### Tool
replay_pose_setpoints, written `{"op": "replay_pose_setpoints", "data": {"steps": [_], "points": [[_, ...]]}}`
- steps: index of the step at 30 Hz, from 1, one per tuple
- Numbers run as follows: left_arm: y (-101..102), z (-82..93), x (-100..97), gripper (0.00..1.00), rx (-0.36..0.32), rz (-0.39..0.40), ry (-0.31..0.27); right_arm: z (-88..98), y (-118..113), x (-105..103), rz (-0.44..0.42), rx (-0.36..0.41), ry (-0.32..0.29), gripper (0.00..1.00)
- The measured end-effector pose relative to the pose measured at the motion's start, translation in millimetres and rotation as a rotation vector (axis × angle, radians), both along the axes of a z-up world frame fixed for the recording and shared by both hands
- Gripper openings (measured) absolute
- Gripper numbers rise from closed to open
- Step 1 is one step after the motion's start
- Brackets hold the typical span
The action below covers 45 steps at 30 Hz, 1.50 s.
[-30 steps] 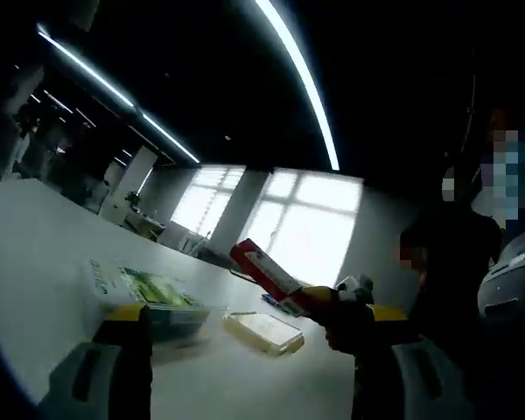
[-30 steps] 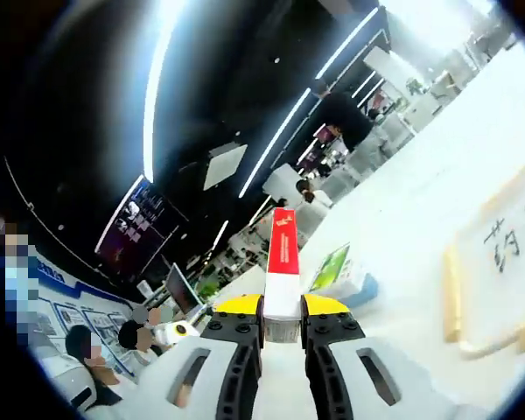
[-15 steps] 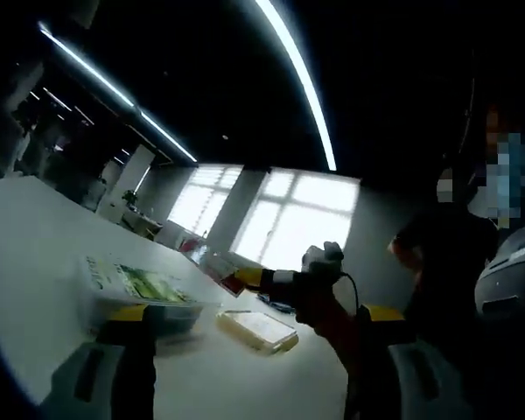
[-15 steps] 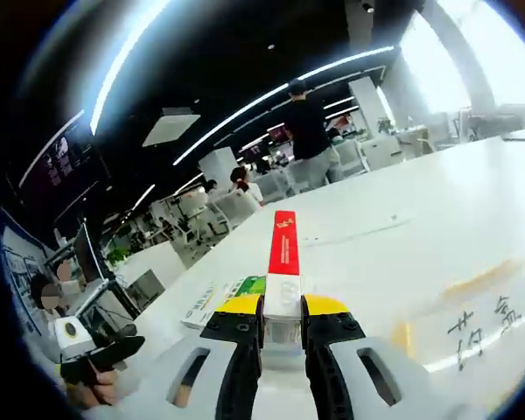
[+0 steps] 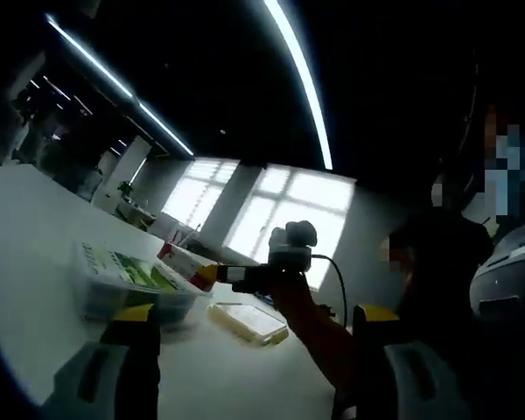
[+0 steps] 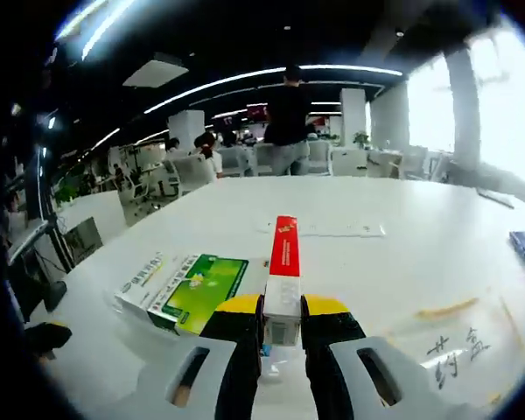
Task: Arrange the small medicine boxes into an aligned row inside the storage area until every box is upright, visible, and separated from the surrounding clutter.
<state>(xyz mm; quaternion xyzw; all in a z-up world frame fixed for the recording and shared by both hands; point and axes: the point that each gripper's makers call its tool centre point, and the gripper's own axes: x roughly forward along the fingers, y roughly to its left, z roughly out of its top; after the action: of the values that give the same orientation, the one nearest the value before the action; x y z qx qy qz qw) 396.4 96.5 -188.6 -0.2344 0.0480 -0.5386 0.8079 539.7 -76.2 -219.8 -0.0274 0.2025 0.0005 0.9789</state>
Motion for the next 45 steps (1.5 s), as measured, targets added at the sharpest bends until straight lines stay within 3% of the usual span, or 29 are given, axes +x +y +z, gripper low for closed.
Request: {"op": "replay_pose_setpoints", "data": {"steps": [4,6,10,24,28,36,39,40,41,42,43,45], "points": [[0,-2.1,-2.3,0.90,0.003,-0.010,0.007,-8.5,5,0,-0.022,-0.124,0.039,0.14],[1,-1.1,-3.3,0.90,-0.004,-0.013,0.008,-14.2,7,0,-0.012,-0.102,0.054,0.15],[6,0.9,-4.0,0.89,-0.010,-0.008,0.002,-18.0,5,-2,-0.001,0.015,0.060,0.15],[5,4.0,-0.9,0.88,0.001,0.005,-0.003,-18.9,11,3,0.085,0.019,0.096,0.18],[3,5.5,-1.1,0.87,0.004,0.007,-0.006,-16.1,20,4,0.134,0.067,0.079,0.30],[0,5.5,-1.6,0.87,0.015,0.005,-0.007,-19.2,23,4,0.177,0.012,0.093,0.27],[1,5.0,-1.3,0.86,0.019,0.007,-0.010,-16.2,22,11,0.207,-0.057,0.083,0.34],[1,4.6,-1.3,0.86,0.020,0.007,-0.009,-15.2,22,13,0.212,-0.044,0.086,0.35],[1,4.0,-1.3,0.85,0.022,0.007,-0.008,-14.0,33,18,0.292,-0.007,0.085,0.34],[2,3.5,-0.9,0.85,0.025,0.008,-0.007,-14.8,30,21,0.277,0.030,0.105,0.38],[3,3.4,-0.6,0.85,0.027,0.010,-0.008,-12.9,22,27,0.261,0.015,0.098,0.43],[4,3.9,-0.5,0.85,0.027,0.012,-0.011,-16.6,29,28,0.316,0.020,0.106,0.47]]}}
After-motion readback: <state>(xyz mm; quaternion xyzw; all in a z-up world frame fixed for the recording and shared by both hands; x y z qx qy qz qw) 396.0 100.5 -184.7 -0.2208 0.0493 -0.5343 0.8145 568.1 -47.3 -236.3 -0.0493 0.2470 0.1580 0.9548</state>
